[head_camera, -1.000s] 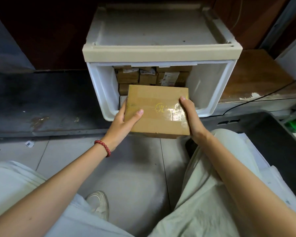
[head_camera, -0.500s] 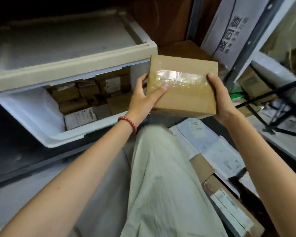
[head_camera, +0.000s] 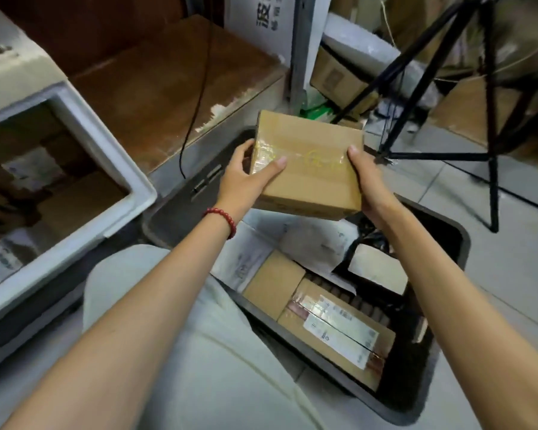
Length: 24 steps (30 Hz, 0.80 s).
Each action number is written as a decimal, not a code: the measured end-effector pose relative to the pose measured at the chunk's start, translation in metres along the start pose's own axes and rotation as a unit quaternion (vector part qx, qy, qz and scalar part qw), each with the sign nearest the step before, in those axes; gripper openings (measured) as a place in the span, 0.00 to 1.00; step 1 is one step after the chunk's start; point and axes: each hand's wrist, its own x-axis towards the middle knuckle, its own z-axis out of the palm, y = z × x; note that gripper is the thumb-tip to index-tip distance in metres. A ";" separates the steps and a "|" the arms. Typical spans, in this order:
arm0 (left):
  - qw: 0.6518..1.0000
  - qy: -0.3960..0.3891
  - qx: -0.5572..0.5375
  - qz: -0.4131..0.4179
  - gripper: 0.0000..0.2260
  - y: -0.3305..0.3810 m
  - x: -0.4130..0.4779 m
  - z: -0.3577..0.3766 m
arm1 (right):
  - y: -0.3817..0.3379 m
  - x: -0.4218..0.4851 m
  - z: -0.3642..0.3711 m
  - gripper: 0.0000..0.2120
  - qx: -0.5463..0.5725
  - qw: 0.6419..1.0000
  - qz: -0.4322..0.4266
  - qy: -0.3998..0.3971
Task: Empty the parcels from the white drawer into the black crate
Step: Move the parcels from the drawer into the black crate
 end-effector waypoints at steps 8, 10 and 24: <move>0.994 0.042 -0.039 -0.092 0.33 -0.036 0.019 0.047 | 0.071 -0.008 -0.034 0.26 0.113 0.985 0.099 0.078; 0.993 0.043 -0.024 -0.103 0.37 -0.044 0.020 0.058 | 0.086 -0.013 -0.027 0.27 0.159 0.973 0.116 0.118; 0.979 -0.079 -0.030 -0.186 0.33 -0.084 0.015 0.076 | 0.142 -0.053 -0.023 0.32 0.125 0.972 0.197 0.015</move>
